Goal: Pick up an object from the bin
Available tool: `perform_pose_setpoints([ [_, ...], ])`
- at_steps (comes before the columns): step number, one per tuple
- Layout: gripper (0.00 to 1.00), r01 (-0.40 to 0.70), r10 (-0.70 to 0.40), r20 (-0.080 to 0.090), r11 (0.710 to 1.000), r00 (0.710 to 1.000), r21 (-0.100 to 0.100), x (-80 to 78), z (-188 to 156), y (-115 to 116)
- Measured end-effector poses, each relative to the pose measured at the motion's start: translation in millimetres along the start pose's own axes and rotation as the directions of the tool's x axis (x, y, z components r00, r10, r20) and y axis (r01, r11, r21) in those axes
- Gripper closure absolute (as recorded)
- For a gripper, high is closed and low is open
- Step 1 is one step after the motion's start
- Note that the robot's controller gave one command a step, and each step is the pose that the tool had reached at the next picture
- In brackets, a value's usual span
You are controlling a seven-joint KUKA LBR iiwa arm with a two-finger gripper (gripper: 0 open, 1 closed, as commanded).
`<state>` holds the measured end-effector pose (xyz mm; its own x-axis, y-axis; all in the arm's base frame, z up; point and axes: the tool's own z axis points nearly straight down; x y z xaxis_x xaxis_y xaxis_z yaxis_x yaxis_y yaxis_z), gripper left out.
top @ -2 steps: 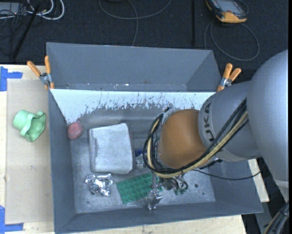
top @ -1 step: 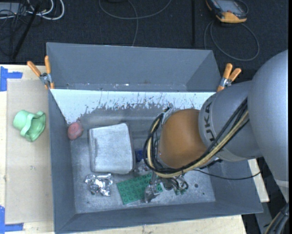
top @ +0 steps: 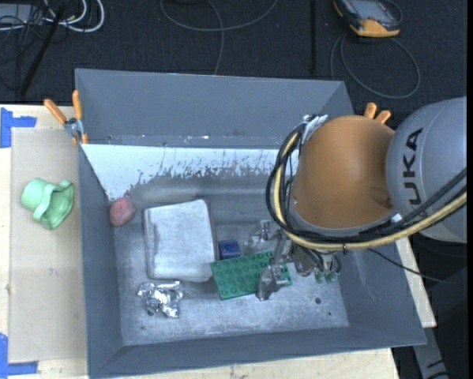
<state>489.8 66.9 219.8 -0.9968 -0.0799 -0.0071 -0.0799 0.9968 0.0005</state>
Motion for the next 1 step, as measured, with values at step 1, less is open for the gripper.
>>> perform_pose_setpoints([
  [1,1.00,0.162,-0.162,-0.013,0.987,0.987,-0.002,-15.5,69.7,36.3],
])
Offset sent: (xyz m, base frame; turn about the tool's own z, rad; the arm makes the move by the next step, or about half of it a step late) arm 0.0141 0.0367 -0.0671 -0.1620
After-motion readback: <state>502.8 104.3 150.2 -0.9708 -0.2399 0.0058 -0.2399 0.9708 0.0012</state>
